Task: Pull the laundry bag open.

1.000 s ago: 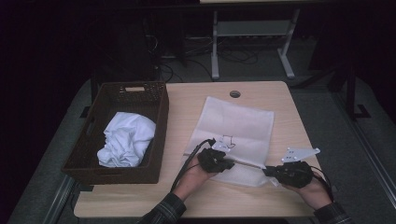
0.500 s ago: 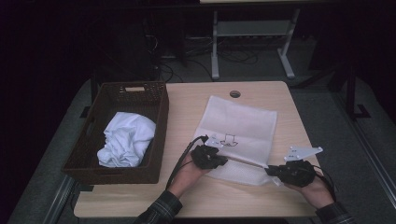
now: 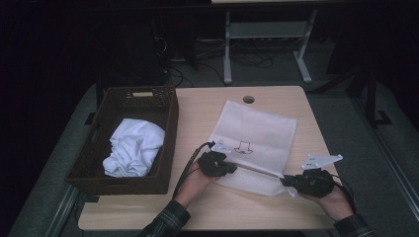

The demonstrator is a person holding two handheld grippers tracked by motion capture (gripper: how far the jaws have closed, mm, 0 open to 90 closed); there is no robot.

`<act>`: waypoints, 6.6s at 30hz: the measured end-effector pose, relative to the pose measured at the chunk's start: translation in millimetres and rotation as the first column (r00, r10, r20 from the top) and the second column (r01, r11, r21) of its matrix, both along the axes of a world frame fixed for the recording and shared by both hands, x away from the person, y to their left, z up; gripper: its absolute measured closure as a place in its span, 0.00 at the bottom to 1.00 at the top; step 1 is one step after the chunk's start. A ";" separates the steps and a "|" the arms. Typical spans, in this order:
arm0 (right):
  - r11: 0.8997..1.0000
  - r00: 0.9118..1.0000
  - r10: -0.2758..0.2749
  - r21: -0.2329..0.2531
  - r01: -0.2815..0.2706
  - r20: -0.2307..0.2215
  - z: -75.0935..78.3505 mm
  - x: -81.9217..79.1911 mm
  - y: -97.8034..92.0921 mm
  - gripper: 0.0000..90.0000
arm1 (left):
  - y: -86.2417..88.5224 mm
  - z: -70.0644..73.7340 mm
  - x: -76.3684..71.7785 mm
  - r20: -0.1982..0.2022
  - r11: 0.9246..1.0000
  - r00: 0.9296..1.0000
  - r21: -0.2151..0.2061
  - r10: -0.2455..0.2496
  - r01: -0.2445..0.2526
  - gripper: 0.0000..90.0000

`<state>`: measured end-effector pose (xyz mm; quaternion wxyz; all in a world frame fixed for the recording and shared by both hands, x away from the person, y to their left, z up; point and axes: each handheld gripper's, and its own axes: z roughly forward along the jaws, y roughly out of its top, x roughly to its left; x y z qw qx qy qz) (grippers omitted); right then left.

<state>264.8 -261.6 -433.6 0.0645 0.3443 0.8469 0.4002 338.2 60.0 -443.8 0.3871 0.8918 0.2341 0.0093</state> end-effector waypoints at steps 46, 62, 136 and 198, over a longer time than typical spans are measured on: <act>0.996 0.997 -0.073 -0.047 0.075 0.040 1.6 -6.1 -14.7 0.94 | 38.2 -5.4 21.8 -0.013 0.989 0.991 0.065 0.135 -0.134 0.97; 0.986 0.990 -0.122 -0.104 0.128 0.064 0.8 -8.8 -24.1 0.94 | 51.7 -8.4 28.4 -0.003 0.968 0.975 0.116 0.224 -0.222 0.97; 0.906 0.917 -0.396 -0.140 0.398 0.047 -32.9 34.2 -98.4 0.74 | -45.0 -20.5 138.6 0.000 0.988 0.989 -0.042 0.149 -0.149 0.67; 0.977 0.968 -0.213 0.044 0.209 0.136 -13.0 14.2 -31.9 0.16 | 53.6 5.2 -7.8 0.057 0.973 0.973 -0.071 0.222 -0.218 0.18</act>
